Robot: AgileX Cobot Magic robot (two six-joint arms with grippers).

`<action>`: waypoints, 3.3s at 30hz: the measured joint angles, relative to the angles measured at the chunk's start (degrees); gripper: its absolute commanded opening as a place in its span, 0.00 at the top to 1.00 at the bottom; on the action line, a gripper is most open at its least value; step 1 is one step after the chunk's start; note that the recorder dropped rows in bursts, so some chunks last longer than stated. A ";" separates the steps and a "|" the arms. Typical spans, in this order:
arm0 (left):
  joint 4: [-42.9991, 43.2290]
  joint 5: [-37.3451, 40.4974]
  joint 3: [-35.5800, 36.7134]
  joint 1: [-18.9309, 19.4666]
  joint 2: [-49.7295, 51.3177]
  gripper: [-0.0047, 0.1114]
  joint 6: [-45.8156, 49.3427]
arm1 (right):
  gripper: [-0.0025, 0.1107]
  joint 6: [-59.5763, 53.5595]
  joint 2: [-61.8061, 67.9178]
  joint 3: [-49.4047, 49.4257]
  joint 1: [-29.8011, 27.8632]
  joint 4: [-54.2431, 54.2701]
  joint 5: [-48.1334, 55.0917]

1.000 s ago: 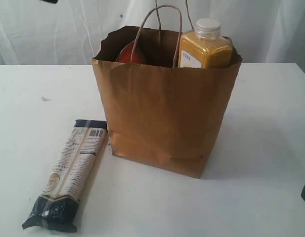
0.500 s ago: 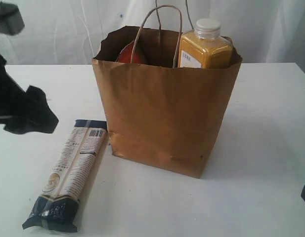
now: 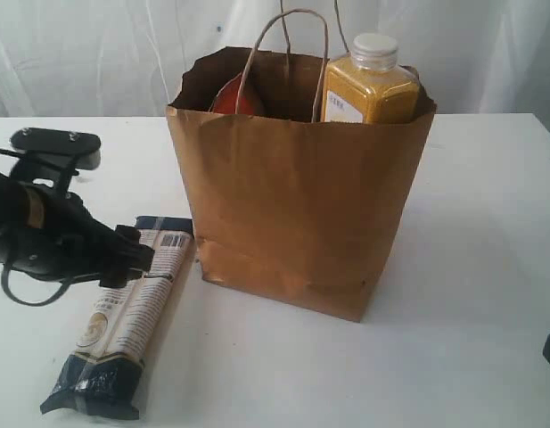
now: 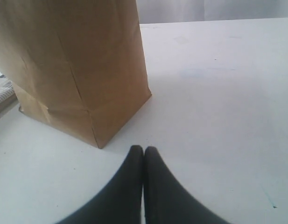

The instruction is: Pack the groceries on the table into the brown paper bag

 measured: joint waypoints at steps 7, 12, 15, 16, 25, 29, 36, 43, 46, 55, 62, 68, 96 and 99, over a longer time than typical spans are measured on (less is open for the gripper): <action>0.24 -1.86 0.00 0.00 7.04 0.26 -0.35 | 0.98 0.00 0.00 0.00 0.00 0.00 0.00; 0.24 -2.77 0.00 0.00 10.66 0.26 -0.47 | 0.98 0.00 0.00 0.00 0.00 0.00 0.00; -0.20 -3.59 0.00 0.00 12.41 0.26 -0.47 | 0.98 0.00 0.00 0.00 0.00 0.00 0.00; -0.34 -4.06 0.00 0.00 12.95 0.26 -0.47 | 0.98 0.00 0.00 0.00 0.00 0.00 0.00; -1.01 -5.25 0.00 0.00 18.63 0.42 -0.73 | 0.98 0.09 0.00 0.00 0.00 0.00 0.00; -1.25 -4.41 -0.22 0.00 19.30 0.76 -0.75 | 0.98 0.09 0.00 0.00 0.00 0.00 0.00; 1.07 5.11 -0.85 0.00 19.19 0.96 4.00 | 0.98 0.09 0.00 0.00 0.00 0.00 0.00; 3.32 8.32 4.38 0.00 16.06 0.96 4.51 | 0.98 0.09 0.00 0.00 0.00 0.00 0.00; 3.59 8.09 7.28 0.00 13.88 0.96 4.28 | 0.98 0.09 0.00 0.00 0.00 0.00 0.00; 1.49 9.51 12.67 0.00 6.18 0.96 3.85 | 0.98 0.09 0.00 0.00 0.00 0.00 0.00; -0.11 8.84 15.49 0.00 2.92 0.75 2.46 | 0.98 0.20 0.00 0.00 0.00 0.00 0.00; -2.34 5.38 15.73 0.00 2.40 0.32 2.23 | 0.98 0.20 0.00 0.00 0.00 0.00 0.00; 19.81 4.55 2.35 0.00 2.27 0.25 -17.47 | 0.98 0.20 0.00 0.00 0.00 0.00 0.00; 24.39 4.82 2.24 0.00 3.92 0.25 -23.09 | 0.98 0.20 0.00 0.00 0.00 0.00 0.00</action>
